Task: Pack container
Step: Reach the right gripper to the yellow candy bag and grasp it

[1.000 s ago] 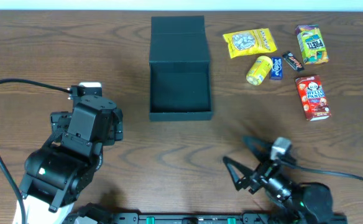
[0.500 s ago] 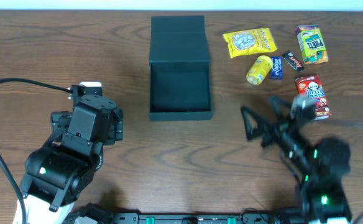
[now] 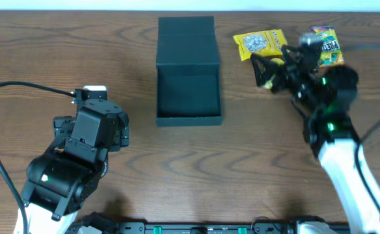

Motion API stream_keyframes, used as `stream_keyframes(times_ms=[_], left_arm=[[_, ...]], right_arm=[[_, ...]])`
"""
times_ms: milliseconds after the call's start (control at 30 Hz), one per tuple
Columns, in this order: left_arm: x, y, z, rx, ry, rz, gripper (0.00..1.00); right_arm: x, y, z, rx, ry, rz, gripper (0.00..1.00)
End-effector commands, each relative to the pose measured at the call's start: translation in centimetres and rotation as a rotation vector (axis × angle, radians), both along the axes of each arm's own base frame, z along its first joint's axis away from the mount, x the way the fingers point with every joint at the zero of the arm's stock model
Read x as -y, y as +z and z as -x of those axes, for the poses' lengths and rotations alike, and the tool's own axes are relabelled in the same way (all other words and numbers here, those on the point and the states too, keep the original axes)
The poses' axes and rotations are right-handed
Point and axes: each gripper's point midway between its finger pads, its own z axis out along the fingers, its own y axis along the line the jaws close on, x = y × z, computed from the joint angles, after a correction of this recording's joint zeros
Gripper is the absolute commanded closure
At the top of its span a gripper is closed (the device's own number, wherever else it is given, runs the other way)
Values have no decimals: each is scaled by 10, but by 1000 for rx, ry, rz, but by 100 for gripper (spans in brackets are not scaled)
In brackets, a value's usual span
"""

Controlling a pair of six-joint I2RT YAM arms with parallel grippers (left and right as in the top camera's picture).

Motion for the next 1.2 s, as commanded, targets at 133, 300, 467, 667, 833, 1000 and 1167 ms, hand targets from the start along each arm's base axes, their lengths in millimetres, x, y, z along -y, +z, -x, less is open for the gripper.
stream_keyframes(times_ms=[133,300,467,667,833,1000,1167], left_arm=[[-1,2,0,5,10,9,5],[-1,2,0,5,10,9,5],[-1,2,0,5,10,9,5],[-1,2,0,5,10,9,5],[-1,2,0,5,10,9,5],[-1,2,0,5,10,9,5],[-1,2,0,5,10,9,5]], right_arm=[[28,-6,-87,-106,-174,62,1],[27,-21,-134,-212,-182,62,1],[32,-42,-175,-309,-170,197,1],[39,-72,-206,-372,-161,309,1],[46,-111,-218,-398,-163,400,1],[48,-164,-221,-468,-153,463,1],[45,-199,-218,-527,-131,472,1]])
